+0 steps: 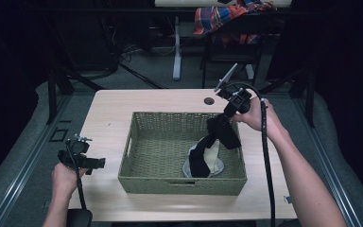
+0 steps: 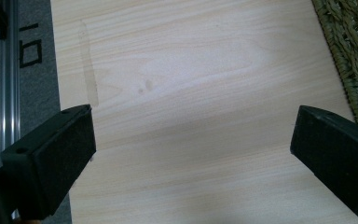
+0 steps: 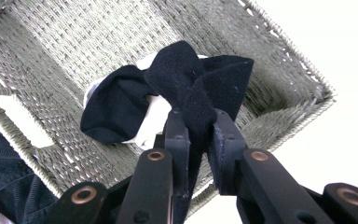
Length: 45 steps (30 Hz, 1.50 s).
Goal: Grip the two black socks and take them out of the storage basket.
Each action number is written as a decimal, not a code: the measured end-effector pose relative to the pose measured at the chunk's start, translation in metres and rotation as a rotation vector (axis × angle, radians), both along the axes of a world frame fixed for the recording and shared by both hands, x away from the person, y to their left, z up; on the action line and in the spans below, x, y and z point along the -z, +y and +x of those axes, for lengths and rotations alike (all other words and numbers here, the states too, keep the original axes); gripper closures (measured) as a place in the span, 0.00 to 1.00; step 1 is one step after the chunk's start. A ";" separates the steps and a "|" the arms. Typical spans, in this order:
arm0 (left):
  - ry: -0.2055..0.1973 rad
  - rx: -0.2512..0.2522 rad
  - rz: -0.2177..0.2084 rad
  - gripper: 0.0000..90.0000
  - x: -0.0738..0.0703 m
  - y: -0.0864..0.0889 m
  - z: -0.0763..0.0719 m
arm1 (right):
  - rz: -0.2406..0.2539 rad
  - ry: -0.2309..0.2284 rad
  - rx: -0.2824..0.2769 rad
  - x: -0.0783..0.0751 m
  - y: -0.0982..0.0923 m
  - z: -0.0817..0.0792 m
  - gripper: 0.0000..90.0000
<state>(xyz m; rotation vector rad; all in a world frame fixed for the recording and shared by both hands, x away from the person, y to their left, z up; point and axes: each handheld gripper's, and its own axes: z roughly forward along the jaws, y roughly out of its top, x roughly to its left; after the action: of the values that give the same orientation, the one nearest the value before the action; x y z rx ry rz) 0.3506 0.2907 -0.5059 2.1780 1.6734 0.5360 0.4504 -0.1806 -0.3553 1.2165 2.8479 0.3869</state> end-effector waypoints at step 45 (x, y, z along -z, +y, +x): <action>0.004 0.002 -0.002 0.00 0.000 -0.001 0.000 | 0.004 -0.097 0.267 -0.025 -0.124 -0.011 0.89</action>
<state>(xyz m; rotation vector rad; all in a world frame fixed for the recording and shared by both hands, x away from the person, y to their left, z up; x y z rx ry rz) 0.3503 0.2901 -0.5058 2.1812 1.6726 0.5294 0.4394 -0.3043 -0.3300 1.5078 2.5591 0.4268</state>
